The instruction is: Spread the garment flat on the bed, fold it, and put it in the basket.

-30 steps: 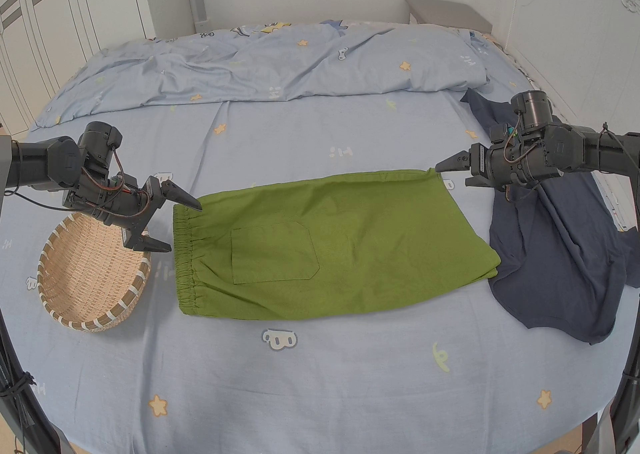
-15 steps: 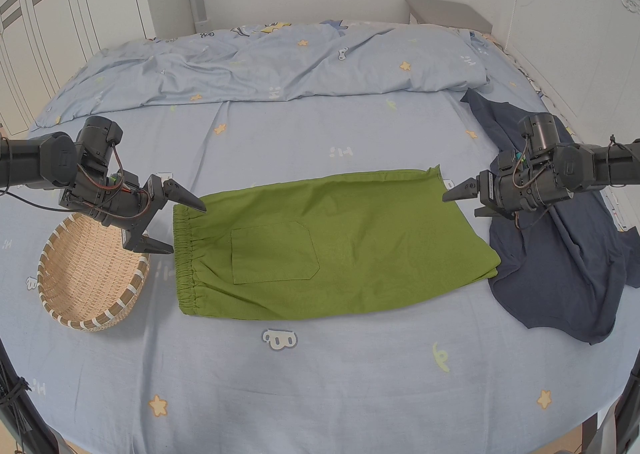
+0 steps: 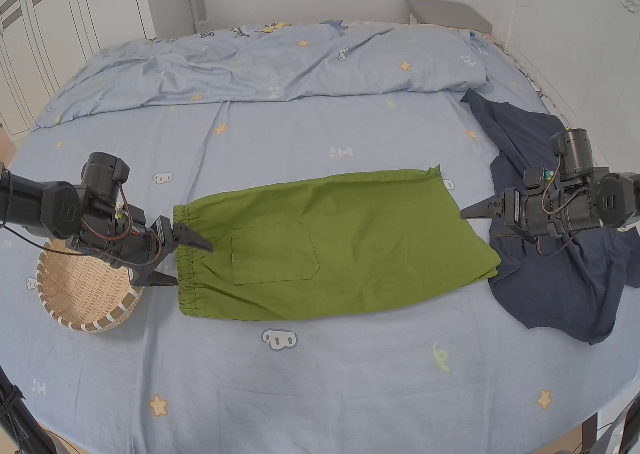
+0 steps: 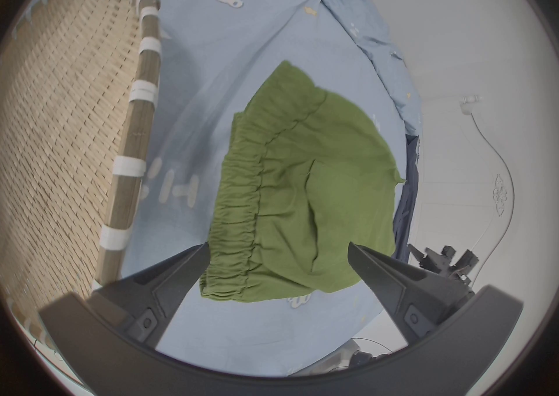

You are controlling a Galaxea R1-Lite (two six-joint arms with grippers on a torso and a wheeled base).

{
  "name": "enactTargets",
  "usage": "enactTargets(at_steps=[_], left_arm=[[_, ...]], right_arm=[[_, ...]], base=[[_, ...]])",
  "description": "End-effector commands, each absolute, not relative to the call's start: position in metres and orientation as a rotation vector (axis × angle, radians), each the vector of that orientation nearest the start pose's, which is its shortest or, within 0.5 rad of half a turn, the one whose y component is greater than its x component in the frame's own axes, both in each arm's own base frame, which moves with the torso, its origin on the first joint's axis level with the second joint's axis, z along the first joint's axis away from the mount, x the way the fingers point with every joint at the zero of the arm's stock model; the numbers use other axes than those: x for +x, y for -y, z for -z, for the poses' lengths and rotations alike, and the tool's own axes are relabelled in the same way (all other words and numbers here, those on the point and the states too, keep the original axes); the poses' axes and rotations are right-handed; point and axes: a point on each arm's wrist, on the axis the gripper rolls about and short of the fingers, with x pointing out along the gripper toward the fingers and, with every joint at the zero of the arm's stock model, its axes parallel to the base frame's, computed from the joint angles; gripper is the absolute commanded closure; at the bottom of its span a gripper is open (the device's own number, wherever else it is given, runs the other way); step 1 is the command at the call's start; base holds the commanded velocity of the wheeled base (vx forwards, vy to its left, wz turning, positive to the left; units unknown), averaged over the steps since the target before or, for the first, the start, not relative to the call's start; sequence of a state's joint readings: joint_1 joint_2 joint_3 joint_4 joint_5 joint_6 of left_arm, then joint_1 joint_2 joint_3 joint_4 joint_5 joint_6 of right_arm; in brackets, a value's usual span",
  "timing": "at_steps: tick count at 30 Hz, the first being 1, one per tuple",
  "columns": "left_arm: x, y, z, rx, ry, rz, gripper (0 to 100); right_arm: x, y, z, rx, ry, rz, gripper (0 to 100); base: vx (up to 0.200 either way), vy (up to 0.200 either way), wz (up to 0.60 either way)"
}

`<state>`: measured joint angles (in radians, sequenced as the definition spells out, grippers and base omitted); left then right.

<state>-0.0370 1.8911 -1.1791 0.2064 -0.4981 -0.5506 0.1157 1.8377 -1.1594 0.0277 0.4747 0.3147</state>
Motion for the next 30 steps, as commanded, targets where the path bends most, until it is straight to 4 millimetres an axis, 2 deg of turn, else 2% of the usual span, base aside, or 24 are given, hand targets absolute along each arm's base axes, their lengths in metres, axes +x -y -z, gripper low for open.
enactTargets(at_steps=[1,5,11,16,22,30], left_arm=[[0.321,0.028,-0.133,-0.699,-1.063,0.218,0],[0.318,0.031,-0.123,-0.692,-1.097,0.209,0],[0.319,0.030,-0.119,-0.690,-1.042,0.228,0],[0.318,0.037,-0.109,-0.667,-0.989,0.264,0],[0.321,0.035,-0.097,-0.665,-0.949,0.263,0],[0.324,0.031,-0.097,-0.667,-0.936,0.256,0]], right_arm=[[0.316,-0.047,-0.190,0.419,-0.743,-0.462,0],[0.315,-0.048,-0.188,0.419,-0.751,-0.462,0],[0.313,-0.047,-0.185,0.423,-0.762,-0.457,0],[0.309,-0.047,-0.191,0.421,-0.745,-0.461,0],[0.309,-0.045,-0.191,0.423,-0.744,-0.455,0],[0.308,-0.046,-0.188,0.422,-0.752,-0.458,0]], base=[[0.000,0.000,0.00],[0.000,0.000,0.00],[0.000,0.000,0.00],[0.000,0.000,0.00],[0.000,0.000,0.00],[0.000,0.000,0.00]])
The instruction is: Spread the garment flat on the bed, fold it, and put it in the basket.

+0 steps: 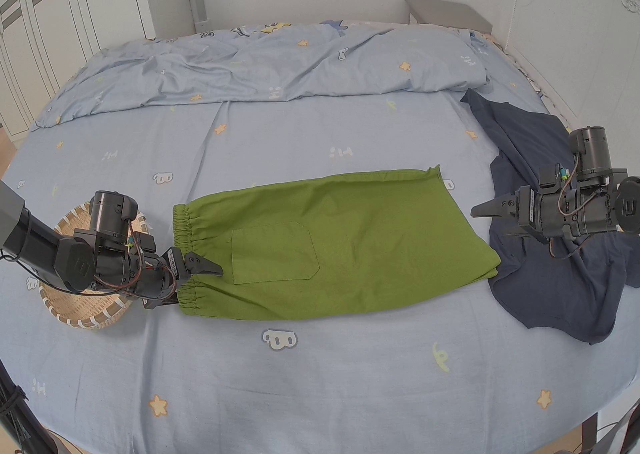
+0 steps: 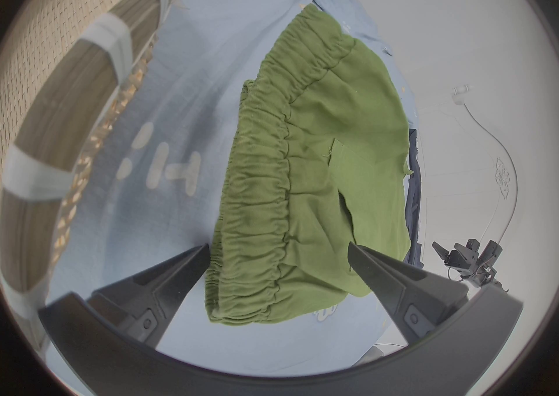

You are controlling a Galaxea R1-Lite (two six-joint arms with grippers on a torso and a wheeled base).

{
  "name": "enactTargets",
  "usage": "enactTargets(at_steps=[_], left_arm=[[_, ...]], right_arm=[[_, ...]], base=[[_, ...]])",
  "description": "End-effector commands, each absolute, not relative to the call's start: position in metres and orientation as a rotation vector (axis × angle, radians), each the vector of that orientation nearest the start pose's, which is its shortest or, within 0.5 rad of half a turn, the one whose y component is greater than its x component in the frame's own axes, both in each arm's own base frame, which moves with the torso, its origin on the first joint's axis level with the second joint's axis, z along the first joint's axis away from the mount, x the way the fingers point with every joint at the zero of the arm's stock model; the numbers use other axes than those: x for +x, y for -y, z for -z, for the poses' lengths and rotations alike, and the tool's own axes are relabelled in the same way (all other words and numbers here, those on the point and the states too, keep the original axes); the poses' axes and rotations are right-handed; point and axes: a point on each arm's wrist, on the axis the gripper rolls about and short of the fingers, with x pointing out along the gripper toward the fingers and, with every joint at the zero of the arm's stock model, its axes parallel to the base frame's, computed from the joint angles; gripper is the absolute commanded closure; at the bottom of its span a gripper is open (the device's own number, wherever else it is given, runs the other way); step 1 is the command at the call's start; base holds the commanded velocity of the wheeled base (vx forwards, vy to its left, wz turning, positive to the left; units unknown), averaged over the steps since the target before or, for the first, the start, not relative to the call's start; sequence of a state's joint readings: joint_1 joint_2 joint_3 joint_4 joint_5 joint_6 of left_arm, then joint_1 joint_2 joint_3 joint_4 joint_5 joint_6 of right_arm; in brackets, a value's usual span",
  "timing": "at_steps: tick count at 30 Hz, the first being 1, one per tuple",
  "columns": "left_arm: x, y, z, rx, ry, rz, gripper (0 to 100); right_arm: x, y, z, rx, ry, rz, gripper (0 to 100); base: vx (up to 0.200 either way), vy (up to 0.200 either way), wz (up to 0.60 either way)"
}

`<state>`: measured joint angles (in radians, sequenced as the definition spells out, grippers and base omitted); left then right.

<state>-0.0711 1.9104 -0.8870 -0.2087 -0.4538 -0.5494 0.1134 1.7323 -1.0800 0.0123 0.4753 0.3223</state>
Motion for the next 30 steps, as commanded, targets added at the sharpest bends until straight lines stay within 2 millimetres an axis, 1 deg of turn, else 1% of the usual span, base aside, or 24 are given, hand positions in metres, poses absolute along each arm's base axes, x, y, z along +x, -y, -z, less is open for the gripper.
enactTargets(at_steps=[1,3,4,7,11,13,15,21,29,30], left_arm=[[0.326,0.030,-0.093,-0.668,-0.935,0.249,0],[0.331,0.029,-0.086,-0.667,-0.932,0.247,0],[0.331,0.029,-0.086,-0.667,-0.929,0.248,0],[0.337,0.022,-0.081,-0.675,-0.903,0.237,0],[0.340,0.017,-0.083,-0.683,-0.863,0.248,0],[0.342,0.018,-0.084,-0.681,-0.842,0.265,0],[0.345,0.019,-0.081,-0.685,-0.836,0.284,0],[0.347,0.017,-0.075,-0.734,-0.857,0.391,0],[0.352,0.015,-0.070,-0.748,-0.869,0.409,0],[0.353,0.016,-0.071,-0.746,-0.865,0.412,100]], right_arm=[[0.308,-0.046,-0.188,0.422,-0.752,-0.458,0],[0.308,-0.046,-0.188,0.422,-0.752,-0.458,0],[0.308,-0.046,-0.188,0.422,-0.752,-0.458,0],[0.308,-0.046,-0.187,0.422,-0.756,-0.459,0],[0.309,-0.047,-0.186,0.421,-0.758,-0.458,0],[0.309,-0.047,-0.185,0.421,-0.760,-0.458,0],[0.309,-0.047,-0.185,0.421,-0.760,-0.458,0],[0.310,-0.047,-0.184,0.422,-0.761,-0.458,0],[0.310,-0.047,-0.184,0.422,-0.761,-0.458,0],[0.310,-0.046,-0.184,0.422,-0.761,-0.456,0]], base=[[0.000,0.000,0.00],[0.000,0.000,0.00],[0.000,0.000,0.00],[0.000,0.000,0.00],[0.000,0.000,0.00],[0.000,0.000,0.00],[0.000,0.000,0.00],[0.000,0.000,0.00],[0.000,0.000,0.00],[0.000,0.000,0.00]])
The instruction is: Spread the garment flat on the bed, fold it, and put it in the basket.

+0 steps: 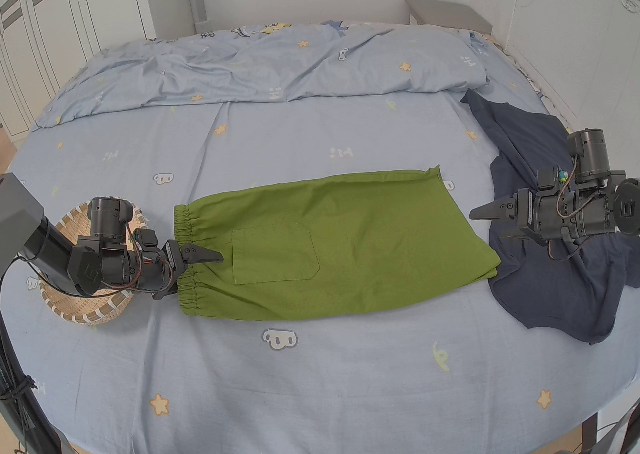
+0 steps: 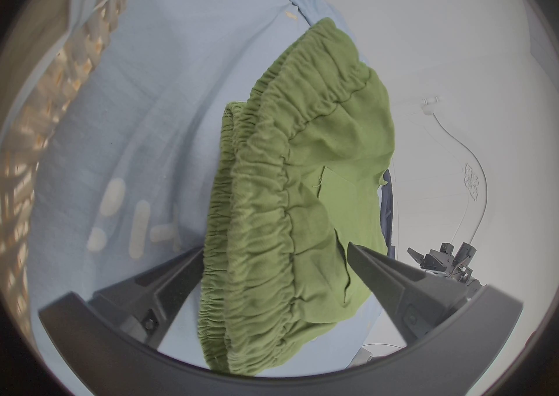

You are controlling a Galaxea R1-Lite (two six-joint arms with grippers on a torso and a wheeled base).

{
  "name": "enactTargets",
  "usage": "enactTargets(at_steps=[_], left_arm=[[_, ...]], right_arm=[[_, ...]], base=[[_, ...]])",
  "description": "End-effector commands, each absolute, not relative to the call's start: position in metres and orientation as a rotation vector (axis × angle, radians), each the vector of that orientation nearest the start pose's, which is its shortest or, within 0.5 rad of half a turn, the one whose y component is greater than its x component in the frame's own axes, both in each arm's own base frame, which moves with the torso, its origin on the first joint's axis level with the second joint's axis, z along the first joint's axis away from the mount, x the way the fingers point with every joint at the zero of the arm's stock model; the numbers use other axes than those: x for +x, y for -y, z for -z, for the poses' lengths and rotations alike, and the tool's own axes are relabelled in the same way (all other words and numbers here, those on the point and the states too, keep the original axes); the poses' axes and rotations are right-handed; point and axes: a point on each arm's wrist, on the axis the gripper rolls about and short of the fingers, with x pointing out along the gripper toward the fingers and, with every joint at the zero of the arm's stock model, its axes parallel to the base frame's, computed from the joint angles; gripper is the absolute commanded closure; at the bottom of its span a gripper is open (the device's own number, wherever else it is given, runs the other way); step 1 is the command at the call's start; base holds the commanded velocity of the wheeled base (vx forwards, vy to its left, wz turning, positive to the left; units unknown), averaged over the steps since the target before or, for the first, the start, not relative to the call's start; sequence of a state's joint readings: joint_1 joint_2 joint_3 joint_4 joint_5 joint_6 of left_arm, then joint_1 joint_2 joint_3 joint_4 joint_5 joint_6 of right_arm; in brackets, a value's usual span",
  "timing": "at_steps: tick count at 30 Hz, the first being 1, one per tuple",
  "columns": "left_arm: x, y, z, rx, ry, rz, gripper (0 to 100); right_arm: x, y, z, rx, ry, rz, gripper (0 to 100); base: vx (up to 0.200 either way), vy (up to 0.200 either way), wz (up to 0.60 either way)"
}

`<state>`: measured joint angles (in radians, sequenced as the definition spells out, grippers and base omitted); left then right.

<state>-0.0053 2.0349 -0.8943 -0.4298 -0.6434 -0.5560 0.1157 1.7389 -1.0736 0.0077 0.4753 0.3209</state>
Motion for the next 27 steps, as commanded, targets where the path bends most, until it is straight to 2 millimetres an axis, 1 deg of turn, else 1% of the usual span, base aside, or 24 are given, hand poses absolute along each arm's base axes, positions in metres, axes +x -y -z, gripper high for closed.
enactTargets(at_steps=[1,8,15,18,19,20,23,25,27], left_arm=[[0.353,0.016,-0.071,-0.746,-0.864,0.413,100],[0.356,0.015,-0.076,-0.747,-0.848,0.415,100],[0.354,0.018,-0.082,-0.746,-0.846,0.421,100],[0.352,0.015,-0.098,-0.744,-0.823,0.421,100],[0.351,0.015,-0.100,-0.743,-0.824,0.422,100],[0.349,0.014,-0.106,-0.744,-0.841,0.414,100],[0.344,0.012,-0.121,-0.745,-0.864,0.403,100],[0.340,0.009,-0.128,-0.735,-0.873,0.397,100],[0.338,0.008,-0.130,-0.705,-0.883,0.402,100]], right_arm=[[0.310,-0.046,-0.184,0.422,-0.761,-0.456,0],[0.310,-0.045,-0.184,0.423,-0.759,-0.454,0],[0.311,-0.043,-0.184,0.424,-0.757,-0.449,0],[0.312,-0.043,-0.182,0.424,-0.764,-0.446,0],[0.313,-0.043,-0.181,0.423,-0.768,-0.446,0],[0.317,-0.044,-0.174,0.425,-0.788,-0.440,0],[0.322,-0.043,-0.167,0.427,-0.808,-0.430,0],[0.325,-0.043,-0.162,0.429,-0.823,-0.427,0],[0.329,-0.041,-0.155,0.434,-0.842,-0.416,0]], base=[[0.000,0.000,0.00],[0.000,0.000,0.00],[0.000,0.000,0.00],[0.000,0.000,0.00],[0.000,0.000,0.00],[0.000,0.000,0.00],[0.000,0.000,0.00],[0.000,0.000,0.00],[0.000,0.000,0.00]])
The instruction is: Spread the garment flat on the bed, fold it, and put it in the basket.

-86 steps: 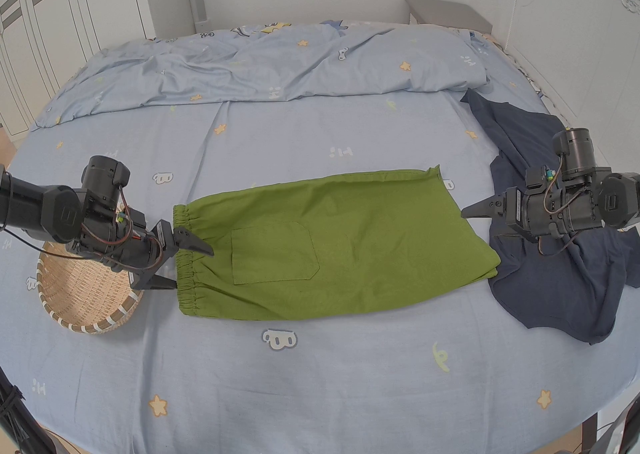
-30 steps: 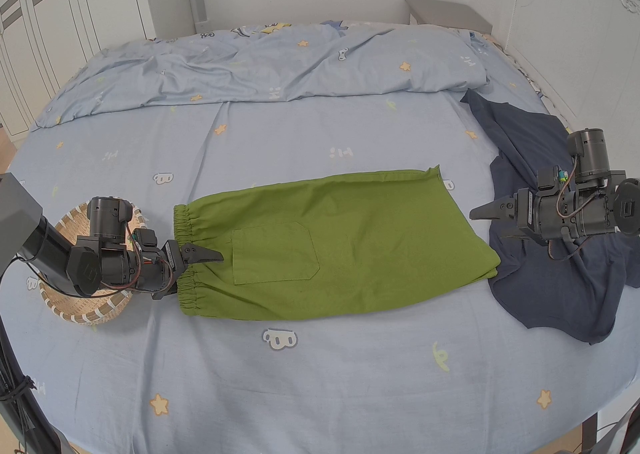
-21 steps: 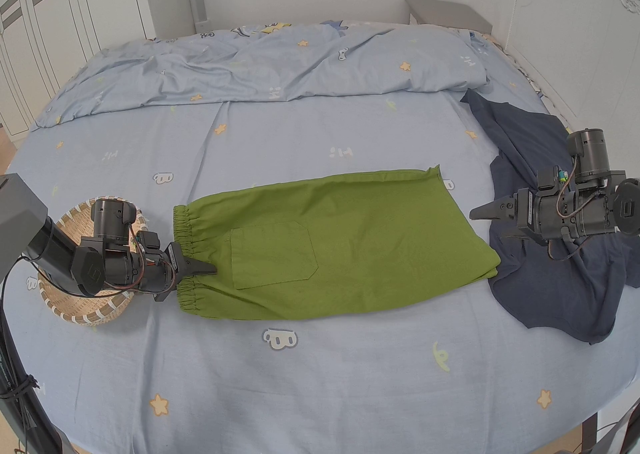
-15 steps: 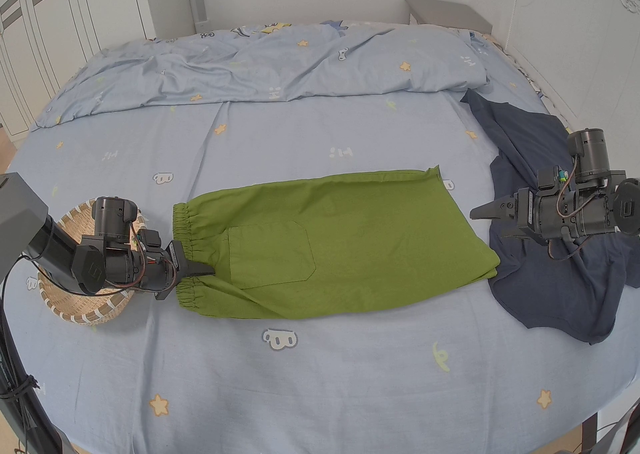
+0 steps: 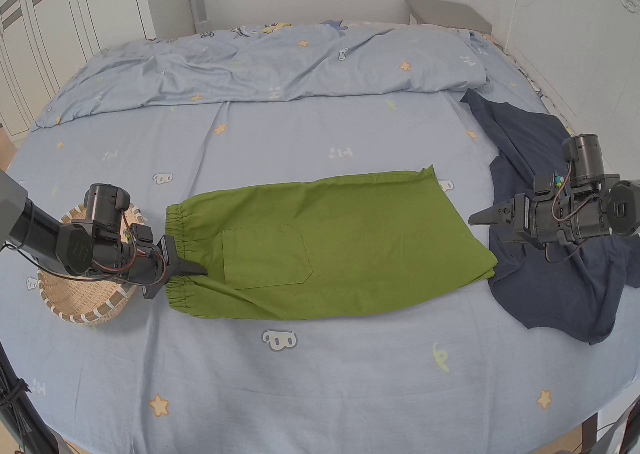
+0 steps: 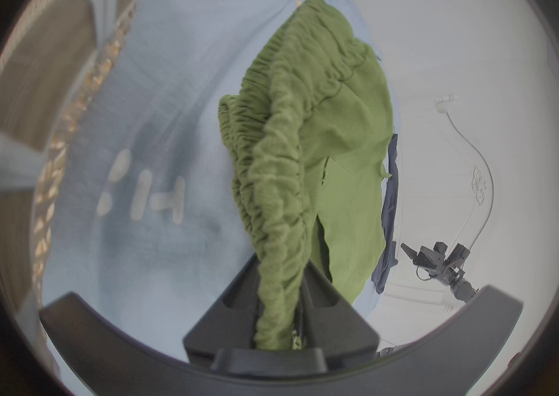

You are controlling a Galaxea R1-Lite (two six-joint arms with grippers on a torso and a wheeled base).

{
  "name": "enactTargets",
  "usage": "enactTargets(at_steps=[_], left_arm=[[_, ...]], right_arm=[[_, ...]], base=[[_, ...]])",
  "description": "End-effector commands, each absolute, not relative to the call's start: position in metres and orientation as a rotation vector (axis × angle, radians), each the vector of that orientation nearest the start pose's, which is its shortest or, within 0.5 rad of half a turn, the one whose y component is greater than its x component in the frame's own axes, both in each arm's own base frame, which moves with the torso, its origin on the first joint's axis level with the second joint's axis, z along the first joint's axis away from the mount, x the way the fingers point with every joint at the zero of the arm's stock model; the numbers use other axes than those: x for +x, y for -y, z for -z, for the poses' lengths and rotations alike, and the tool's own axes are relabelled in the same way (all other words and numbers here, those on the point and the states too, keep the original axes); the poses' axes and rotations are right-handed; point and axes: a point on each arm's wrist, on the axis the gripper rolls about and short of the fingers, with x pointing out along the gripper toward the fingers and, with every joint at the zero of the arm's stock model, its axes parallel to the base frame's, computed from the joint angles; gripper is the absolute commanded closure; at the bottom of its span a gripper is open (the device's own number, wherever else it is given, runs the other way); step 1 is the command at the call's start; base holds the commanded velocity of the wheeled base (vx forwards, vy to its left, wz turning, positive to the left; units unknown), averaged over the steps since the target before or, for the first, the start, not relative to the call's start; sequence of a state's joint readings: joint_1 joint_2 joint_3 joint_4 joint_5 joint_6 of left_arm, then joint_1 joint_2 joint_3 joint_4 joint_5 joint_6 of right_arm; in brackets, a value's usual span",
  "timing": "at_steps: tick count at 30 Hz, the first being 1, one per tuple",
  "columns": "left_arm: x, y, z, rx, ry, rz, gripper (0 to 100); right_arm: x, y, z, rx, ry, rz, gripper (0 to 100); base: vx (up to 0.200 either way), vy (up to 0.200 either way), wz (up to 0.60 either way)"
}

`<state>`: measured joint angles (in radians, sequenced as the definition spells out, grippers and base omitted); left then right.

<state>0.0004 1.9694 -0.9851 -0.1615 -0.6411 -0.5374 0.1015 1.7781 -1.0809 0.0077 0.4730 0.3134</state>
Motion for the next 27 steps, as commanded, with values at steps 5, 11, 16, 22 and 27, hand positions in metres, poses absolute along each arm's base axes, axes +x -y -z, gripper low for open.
enactTargets(at_steps=[5,11,16,22,27], left_arm=[[0.337,-0.003,-0.130,-0.682,-0.895,0.385,100],[0.335,-0.012,-0.131,-0.661,-0.906,0.371,100],[0.335,-0.008,-0.126,-0.642,-0.923,0.385,100],[0.335,-0.008,-0.125,-0.642,-0.925,0.385,100],[0.335,-0.008,-0.125,-0.642,-0.925,0.385,100]], right_arm=[[0.336,-0.042,-0.140,0.420,-0.883,-0.417,0],[0.345,-0.044,-0.127,0.419,-0.915,-0.418,0],[0.358,-0.041,-0.114,0.460,-0.947,-0.468,0],[0.367,-0.039,-0.098,0.494,-0.990,-0.496,0],[0.371,-0.027,-0.089,0.542,-1.015,-0.503,0]], base=[[0.000,0.000,0.00],[0.000,0.000,0.00],[0.000,0.000,0.00],[0.000,0.000,0.00],[0.000,0.000,0.00]])
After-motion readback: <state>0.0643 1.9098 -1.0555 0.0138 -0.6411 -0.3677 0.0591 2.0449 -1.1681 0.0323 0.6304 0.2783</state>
